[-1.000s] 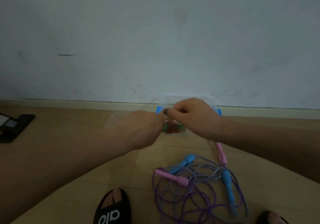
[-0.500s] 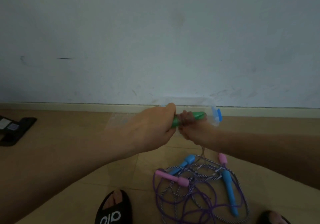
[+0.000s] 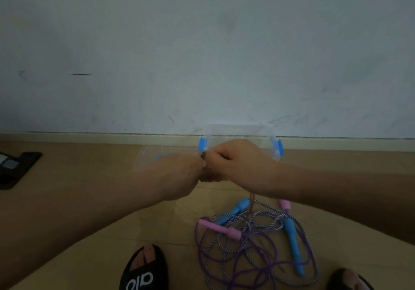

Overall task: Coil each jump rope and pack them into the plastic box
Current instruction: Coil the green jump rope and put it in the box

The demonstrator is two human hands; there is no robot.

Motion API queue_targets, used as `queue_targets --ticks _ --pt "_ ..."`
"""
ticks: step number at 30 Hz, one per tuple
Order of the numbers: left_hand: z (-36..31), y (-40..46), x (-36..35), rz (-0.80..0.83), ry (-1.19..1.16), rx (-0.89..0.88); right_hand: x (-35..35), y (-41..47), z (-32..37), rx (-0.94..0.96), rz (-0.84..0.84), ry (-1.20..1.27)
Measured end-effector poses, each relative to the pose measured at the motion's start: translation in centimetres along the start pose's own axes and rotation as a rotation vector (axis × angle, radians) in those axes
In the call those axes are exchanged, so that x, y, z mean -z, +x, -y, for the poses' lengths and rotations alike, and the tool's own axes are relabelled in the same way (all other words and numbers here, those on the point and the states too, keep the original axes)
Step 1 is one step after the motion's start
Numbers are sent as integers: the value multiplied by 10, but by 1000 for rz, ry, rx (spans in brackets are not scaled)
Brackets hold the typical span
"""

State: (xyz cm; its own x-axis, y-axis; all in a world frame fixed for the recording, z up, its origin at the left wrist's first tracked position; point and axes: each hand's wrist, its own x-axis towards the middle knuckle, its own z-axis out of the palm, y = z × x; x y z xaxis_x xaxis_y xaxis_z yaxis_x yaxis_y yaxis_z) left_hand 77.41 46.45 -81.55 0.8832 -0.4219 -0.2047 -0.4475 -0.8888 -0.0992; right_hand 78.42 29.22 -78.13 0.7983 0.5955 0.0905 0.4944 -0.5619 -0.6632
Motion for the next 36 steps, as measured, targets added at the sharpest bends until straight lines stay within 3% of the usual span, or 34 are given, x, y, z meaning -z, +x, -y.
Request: queue_targets --ticks 4,9,12,14,19,22,27,31,34,36 --pt "-10 -7 18 -60 22 -66 11 23 -17 -2 -59 -14" --pt "-23 -9 32 -30 -138 -135 19 28 -42 -65 102 138" --pt "-20 -9 40 -132 -279 -33 12 28 -60 -169 90 298" --pt "-20 -7 45 -212 -303 11 -1 25 -64 -263 110 280" --pt "-28 -7 45 -233 -447 131 -36 -5 -46 -297 50 457" --pt "-21 -2 37 -151 -450 232 -34 -20 -32 -270 24 286" --pt "10 -2 13 -110 -336 367 -34 -42 -9 -30 244 -136" --pt "12 -10 -3 -29 -222 253 -8 -17 1 64 106 -135" --pt "6 -12 6 -81 -154 124 14 6 -12 74 -60 -149" --pt "0 -14 17 -89 -102 32 21 14 -21 82 -76 -149"
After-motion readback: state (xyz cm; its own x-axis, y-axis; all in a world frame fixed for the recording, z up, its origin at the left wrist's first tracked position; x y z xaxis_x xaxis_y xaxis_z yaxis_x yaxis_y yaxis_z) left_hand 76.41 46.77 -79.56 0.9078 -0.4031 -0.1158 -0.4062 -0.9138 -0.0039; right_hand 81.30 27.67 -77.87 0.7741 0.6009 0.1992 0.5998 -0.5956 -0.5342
